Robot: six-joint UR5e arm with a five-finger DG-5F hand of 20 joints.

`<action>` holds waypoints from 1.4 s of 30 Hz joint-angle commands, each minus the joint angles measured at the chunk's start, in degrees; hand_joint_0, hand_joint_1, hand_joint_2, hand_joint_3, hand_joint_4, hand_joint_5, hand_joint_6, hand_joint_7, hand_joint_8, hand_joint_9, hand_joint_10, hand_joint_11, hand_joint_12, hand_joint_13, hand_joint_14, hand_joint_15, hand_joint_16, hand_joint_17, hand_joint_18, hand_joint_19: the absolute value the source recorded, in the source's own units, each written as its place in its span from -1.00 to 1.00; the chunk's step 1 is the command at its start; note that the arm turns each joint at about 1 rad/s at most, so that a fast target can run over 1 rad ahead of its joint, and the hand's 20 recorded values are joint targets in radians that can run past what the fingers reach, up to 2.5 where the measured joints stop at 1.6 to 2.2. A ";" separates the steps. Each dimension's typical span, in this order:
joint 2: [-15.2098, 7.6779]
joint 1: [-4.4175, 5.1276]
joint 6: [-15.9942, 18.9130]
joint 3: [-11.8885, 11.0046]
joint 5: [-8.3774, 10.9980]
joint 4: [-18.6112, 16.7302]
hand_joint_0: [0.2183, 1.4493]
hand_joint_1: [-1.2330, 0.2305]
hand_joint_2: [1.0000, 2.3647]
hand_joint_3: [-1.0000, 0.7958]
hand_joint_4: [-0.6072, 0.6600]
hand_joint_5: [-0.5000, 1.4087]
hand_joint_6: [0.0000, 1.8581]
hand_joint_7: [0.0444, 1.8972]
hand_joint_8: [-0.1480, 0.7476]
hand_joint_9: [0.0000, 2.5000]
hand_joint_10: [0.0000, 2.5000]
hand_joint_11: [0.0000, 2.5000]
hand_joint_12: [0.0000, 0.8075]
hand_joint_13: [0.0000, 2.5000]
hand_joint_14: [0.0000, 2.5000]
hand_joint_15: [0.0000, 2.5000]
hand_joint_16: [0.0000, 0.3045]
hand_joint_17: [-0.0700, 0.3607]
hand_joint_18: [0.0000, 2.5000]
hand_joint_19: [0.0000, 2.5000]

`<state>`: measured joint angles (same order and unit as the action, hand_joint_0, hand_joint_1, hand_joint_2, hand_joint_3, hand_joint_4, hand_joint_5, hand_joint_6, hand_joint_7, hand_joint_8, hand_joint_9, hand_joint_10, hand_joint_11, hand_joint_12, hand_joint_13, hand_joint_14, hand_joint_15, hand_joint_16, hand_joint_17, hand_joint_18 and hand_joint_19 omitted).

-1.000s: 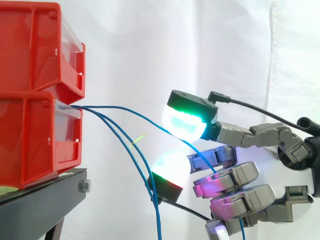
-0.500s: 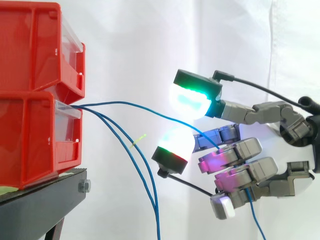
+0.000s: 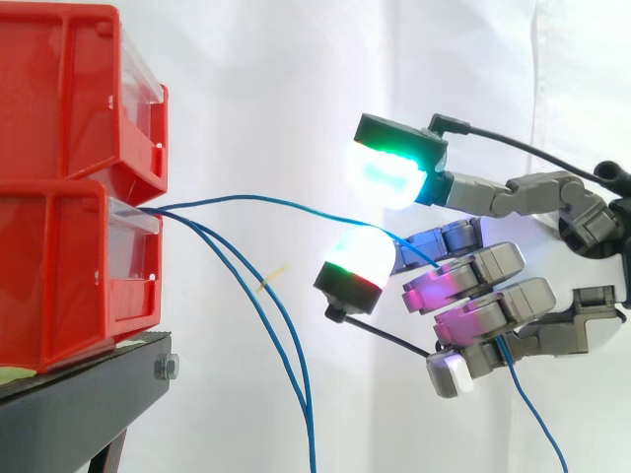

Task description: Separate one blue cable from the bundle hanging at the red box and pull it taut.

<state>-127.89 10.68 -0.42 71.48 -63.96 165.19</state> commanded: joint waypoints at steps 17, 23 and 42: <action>-2.28 -1.54 -2.48 0.07 -0.72 -5.05 -0.47 -0.01 -1.00 -0.44 0.18 -0.70 -0.02 0.00 -0.07 -0.37 0.44 -0.01 -0.23 -0.06 -0.10 0.04 -0.67 -0.15 -0.26 -0.21; -2.28 -1.72 -2.30 0.07 -0.81 -5.05 -0.44 -0.02 -1.00 -0.44 0.18 -0.70 -0.02 0.01 -0.09 -0.37 0.42 0.01 -0.25 -0.06 -0.11 0.06 -0.67 -0.16 -0.27 -0.20; -2.19 -2.07 -2.30 -0.02 -1.87 -5.14 -0.43 -0.04 -1.00 -0.41 0.19 -0.71 0.01 -0.02 -0.10 -0.37 0.51 -0.02 -0.25 -0.04 -0.06 0.06 -0.67 -0.15 -0.24 -0.19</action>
<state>-130.08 8.45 -2.71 71.52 -65.87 160.04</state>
